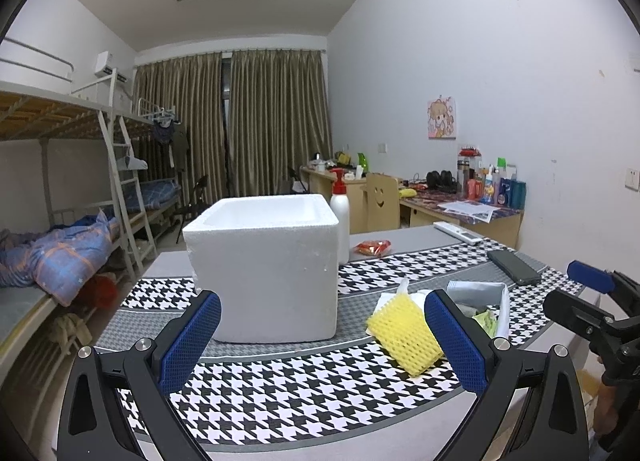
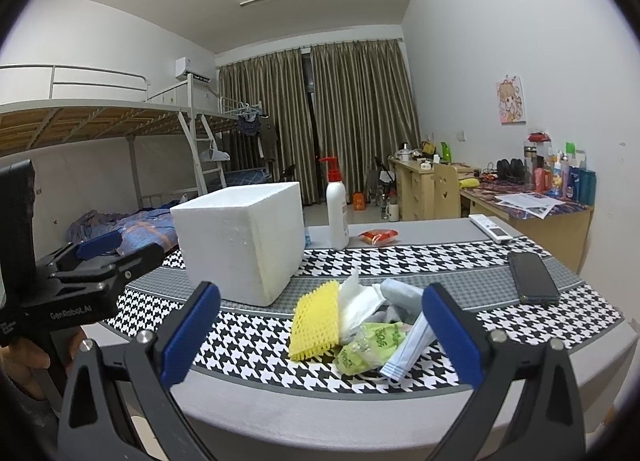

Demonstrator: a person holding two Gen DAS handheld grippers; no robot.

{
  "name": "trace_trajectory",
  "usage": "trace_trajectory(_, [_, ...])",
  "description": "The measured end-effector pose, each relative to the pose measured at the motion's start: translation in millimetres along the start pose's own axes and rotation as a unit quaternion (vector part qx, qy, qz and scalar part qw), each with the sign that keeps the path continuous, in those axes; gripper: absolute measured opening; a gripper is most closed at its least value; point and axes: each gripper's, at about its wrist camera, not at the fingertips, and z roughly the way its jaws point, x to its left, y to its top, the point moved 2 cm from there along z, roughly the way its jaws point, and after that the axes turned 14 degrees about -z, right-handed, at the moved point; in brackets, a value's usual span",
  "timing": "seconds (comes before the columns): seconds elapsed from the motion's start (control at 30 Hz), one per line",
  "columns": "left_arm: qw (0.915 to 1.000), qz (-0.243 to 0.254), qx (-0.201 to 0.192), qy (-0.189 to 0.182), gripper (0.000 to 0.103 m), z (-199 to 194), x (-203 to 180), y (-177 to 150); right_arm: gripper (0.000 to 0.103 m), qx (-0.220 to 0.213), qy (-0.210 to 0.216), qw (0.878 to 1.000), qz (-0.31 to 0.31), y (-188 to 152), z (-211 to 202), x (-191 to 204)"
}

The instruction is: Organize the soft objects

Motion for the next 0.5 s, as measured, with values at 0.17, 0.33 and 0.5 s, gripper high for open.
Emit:
trace_trajectory(0.17, [1.0000,0.005,0.001,-0.005,0.102,0,-3,1,0.102,-0.002,0.002,1.000,0.001,1,1,-1])
trace_trajectory(0.33, [1.0000,-0.002,-0.002,-0.007,0.102,-1,-1,2,0.102,0.000,0.001,1.000,-0.001,1,3,-1])
trace_trajectory(0.5, [1.0000,-0.001,0.003,-0.007,0.102,2,-1,1,0.102,0.010,-0.004,1.000,-0.002,-1,11,-2])
